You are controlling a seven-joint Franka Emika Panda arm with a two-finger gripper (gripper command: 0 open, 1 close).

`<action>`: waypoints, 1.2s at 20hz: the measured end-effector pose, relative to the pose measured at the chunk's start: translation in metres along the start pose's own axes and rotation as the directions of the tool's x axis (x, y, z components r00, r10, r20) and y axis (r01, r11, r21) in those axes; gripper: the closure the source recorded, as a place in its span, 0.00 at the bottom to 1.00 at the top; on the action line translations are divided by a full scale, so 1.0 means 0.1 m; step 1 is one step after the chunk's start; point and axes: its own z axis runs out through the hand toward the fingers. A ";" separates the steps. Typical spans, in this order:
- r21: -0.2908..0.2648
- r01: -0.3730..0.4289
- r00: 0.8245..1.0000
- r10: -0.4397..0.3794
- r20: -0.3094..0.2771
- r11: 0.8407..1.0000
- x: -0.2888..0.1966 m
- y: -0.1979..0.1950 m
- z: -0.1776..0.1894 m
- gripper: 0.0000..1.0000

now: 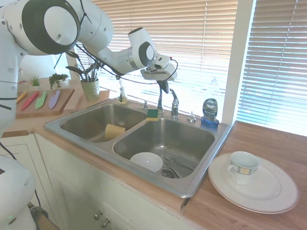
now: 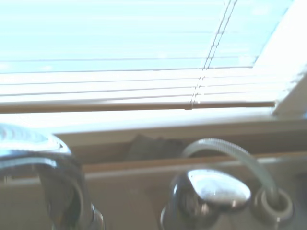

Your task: Turn on the faucet

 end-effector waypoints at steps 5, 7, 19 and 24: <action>-0.096 -0.009 0.994 0.019 0.104 0.995 -0.18 0.27 0.28 1.00; -0.139 -0.019 0.987 0.041 0.155 0.990 -0.27 0.38 0.34 1.00; -0.238 0.009 0.929 0.080 0.362 0.971 -0.80 1.23 -0.10 1.00; -0.237 0.025 0.924 0.068 0.376 0.971 -1.13 1.65 -0.44 1.00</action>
